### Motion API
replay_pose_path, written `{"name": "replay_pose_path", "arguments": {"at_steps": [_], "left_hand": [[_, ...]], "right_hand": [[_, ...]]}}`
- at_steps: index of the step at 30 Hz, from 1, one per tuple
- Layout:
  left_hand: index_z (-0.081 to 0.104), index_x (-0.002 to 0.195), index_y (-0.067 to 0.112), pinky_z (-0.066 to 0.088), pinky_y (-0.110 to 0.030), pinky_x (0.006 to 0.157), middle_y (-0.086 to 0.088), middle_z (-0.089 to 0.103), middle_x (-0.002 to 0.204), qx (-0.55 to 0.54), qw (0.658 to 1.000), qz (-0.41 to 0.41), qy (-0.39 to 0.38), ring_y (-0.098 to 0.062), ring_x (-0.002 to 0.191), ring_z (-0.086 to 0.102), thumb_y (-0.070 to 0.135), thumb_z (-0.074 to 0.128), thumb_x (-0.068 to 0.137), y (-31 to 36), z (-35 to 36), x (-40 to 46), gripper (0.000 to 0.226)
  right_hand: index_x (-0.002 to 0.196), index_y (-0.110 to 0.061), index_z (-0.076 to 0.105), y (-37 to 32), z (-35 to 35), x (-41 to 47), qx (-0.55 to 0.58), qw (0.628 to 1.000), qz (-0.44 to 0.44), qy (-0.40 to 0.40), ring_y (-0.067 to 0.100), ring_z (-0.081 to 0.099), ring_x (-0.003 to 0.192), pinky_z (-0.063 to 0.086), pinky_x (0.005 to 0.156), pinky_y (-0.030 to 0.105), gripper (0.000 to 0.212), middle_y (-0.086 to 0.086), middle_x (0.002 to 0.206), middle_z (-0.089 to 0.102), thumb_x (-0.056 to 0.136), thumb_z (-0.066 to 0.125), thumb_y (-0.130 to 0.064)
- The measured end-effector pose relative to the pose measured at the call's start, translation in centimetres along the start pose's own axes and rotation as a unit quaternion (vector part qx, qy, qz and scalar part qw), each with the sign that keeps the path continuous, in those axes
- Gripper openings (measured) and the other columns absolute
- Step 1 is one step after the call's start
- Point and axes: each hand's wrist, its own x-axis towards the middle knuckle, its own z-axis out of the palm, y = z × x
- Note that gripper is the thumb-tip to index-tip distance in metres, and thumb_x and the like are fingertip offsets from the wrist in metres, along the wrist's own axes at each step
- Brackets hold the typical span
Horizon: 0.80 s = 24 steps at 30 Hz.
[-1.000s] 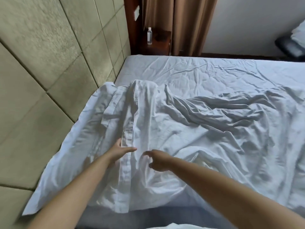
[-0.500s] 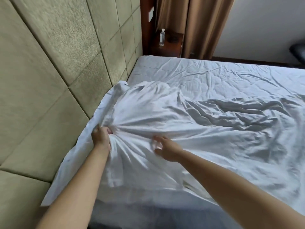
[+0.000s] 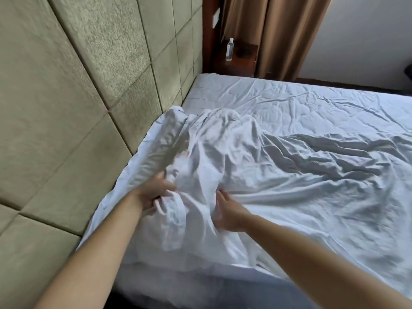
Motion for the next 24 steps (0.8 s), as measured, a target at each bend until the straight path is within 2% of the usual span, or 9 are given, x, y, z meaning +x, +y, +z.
{"name": "replay_pose_path", "arguments": {"at_steps": [3, 5, 7, 12, 14, 16, 18, 21, 24], "left_hand": [[0.051, 0.100, 0.005, 0.045, -0.021, 0.047, -0.015, 0.056, 0.075, -0.085, 0.991, 0.026, 0.097, -0.015, 0.053, 0.058, -0.003, 0.050, 0.082, -0.9, -4.3, 1.0, 0.019], [0.055, 0.110, 0.004, 0.050, -0.027, 0.063, -0.018, 0.064, 0.100, 0.129, 0.977, -0.064, 0.159, -0.024, 0.081, 0.062, 0.014, 0.066, 0.078, -4.4, -5.5, 2.4, 0.035], [0.053, 0.113, 0.006, 0.049, -0.031, 0.078, -0.016, 0.060, 0.116, 0.342, 0.912, -0.130, 0.185, -0.029, 0.101, 0.057, 0.017, 0.064, 0.072, -8.0, -5.1, 2.6, 0.044], [0.032, 0.139, 0.004, 0.034, -0.031, 0.105, -0.017, 0.033, 0.147, 0.408, 0.879, -0.163, 0.187, -0.030, 0.137, 0.034, 0.009, 0.055, 0.084, -9.7, -0.8, 0.5, 0.060], [0.039, 0.136, 0.000, 0.039, -0.030, 0.100, -0.018, 0.043, 0.140, 0.403, 0.888, -0.166, 0.147, -0.029, 0.130, 0.043, 0.006, 0.056, 0.085, -9.3, -0.5, 0.5, 0.054], [0.052, 0.124, -0.002, 0.050, -0.031, 0.074, -0.016, 0.060, 0.109, 0.312, 0.930, -0.172, 0.096, -0.029, 0.095, 0.060, -0.004, 0.055, 0.084, -8.4, -1.0, 0.2, 0.040], [0.055, 0.115, -0.002, 0.048, -0.029, 0.055, -0.013, 0.060, 0.086, 0.180, 0.964, -0.178, 0.082, -0.025, 0.070, 0.058, -0.011, 0.046, 0.083, -7.7, -1.1, -0.8, 0.035], [0.058, 0.106, 0.006, 0.048, -0.034, 0.065, -0.015, 0.062, 0.092, 0.179, 0.947, -0.136, 0.231, -0.032, 0.079, 0.058, 0.002, 0.047, 0.087, -9.0, -1.7, -1.9, 0.022], [0.061, 0.111, 0.012, 0.046, -0.041, 0.079, -0.015, 0.063, 0.117, 0.221, 0.837, -0.096, 0.492, -0.037, 0.104, 0.058, 0.003, 0.047, 0.086, -11.2, -3.4, -2.6, 0.030]], "right_hand": [[0.148, -0.030, 0.019, 0.6, -1.0, -0.1, -0.004, 0.994, 0.029, 0.103, 0.019, 0.034, 0.136, 0.034, 0.107, 0.034, 0.087, -0.004, 0.152, 0.024, 0.075, 0.060, -0.053], [0.142, -0.032, 0.033, 2.2, -1.3, -0.5, -0.077, 0.995, 0.068, 0.010, 0.023, 0.044, 0.129, 0.039, 0.099, 0.031, 0.071, 0.001, 0.144, 0.038, 0.081, 0.062, -0.050], [0.137, -0.026, 0.041, 3.2, -0.3, -1.2, -0.132, 0.980, 0.087, -0.124, 0.026, 0.050, 0.123, 0.040, 0.096, 0.030, 0.065, 0.007, 0.140, 0.047, 0.082, 0.066, -0.048], [0.152, -0.025, 0.007, 3.4, 3.0, -2.1, -0.183, 0.961, 0.085, -0.187, 0.033, 0.046, 0.127, 0.043, 0.102, 0.039, 0.106, 0.010, 0.151, 0.025, 0.073, 0.077, -0.043], [0.152, -0.026, 0.004, 3.2, 3.2, -1.9, -0.213, 0.958, 0.085, -0.171, 0.033, 0.051, 0.120, 0.048, 0.093, 0.039, 0.097, 0.011, 0.148, 0.030, 0.082, 0.070, -0.022], [0.152, -0.024, 0.012, 2.7, 3.3, -1.6, -0.209, 0.965, 0.079, -0.139, 0.032, 0.054, 0.116, 0.048, 0.088, 0.038, 0.075, 0.011, 0.139, 0.042, 0.091, 0.052, -0.007], [0.150, -0.019, 0.019, 2.0, 3.4, -1.4, -0.212, 0.968, 0.070, -0.118, 0.032, 0.053, 0.118, 0.044, 0.093, 0.039, 0.058, 0.013, 0.136, 0.047, 0.097, 0.040, -0.010], [0.141, -0.015, 0.034, 1.4, 3.5, -1.4, -0.219, 0.969, 0.061, -0.091, 0.031, 0.053, 0.118, 0.042, 0.094, 0.037, 0.042, 0.014, 0.133, 0.051, 0.099, 0.035, -0.013], [0.135, -0.017, 0.042, 1.6, 4.0, -1.7, -0.203, 0.974, 0.062, -0.086, 0.030, 0.053, 0.118, 0.042, 0.095, 0.036, 0.037, 0.009, 0.134, 0.052, 0.098, 0.036, -0.016]]}}
